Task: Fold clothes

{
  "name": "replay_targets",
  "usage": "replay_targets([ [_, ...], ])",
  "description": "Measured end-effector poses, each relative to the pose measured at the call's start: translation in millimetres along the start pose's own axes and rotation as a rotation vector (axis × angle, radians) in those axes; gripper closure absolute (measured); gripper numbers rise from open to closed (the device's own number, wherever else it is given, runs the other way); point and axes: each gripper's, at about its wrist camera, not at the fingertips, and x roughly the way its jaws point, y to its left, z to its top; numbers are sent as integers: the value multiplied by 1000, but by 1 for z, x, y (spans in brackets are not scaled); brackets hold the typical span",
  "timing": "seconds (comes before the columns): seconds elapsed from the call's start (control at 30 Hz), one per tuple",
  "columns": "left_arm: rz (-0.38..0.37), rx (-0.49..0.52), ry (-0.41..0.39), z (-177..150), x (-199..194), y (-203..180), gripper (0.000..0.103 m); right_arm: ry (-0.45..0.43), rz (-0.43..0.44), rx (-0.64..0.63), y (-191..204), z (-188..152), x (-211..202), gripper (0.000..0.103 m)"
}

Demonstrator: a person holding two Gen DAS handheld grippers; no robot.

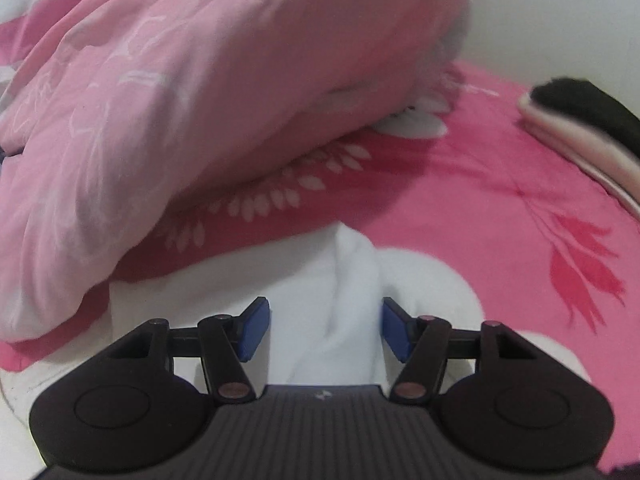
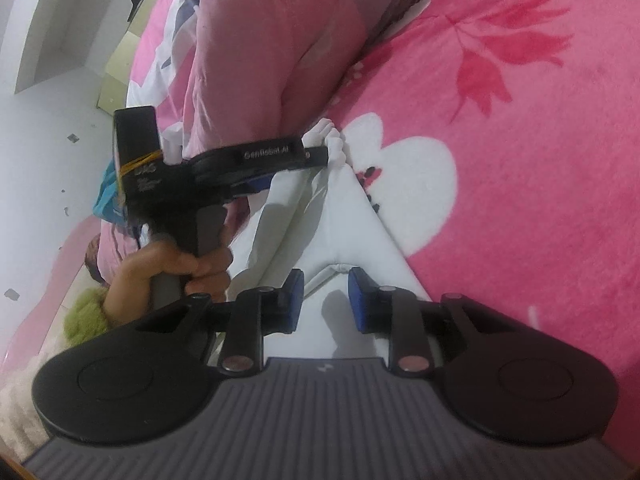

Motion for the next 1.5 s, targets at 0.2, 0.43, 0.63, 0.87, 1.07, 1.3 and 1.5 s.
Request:
replay_targets([
  [0.2, -34, -150, -11, 14, 19, 35, 41, 0, 5, 4, -2, 0, -1, 80],
  [0.43, -112, -302, -37, 19, 32, 58, 41, -1, 4, 2, -1, -1, -1, 80],
  [0.63, -166, -507, -33, 21, 33, 83, 53, -1, 3, 2, -1, -1, 0, 80],
  [0.87, -231, -352, -32, 36, 16, 50, 48, -1, 3, 1, -1, -1, 0, 80],
  [1.07, -151, -252, 48, 56, 32, 16, 48, 0, 4, 1, -1, -1, 0, 80],
  [1.3, -40, -233, 117, 56, 47, 11, 93, 0, 3, -1, -1, -1, 0, 80],
  [1.5, -103, -497, 73, 50, 39, 54, 96, 0, 3, 0, -1, -1, 0, 80],
])
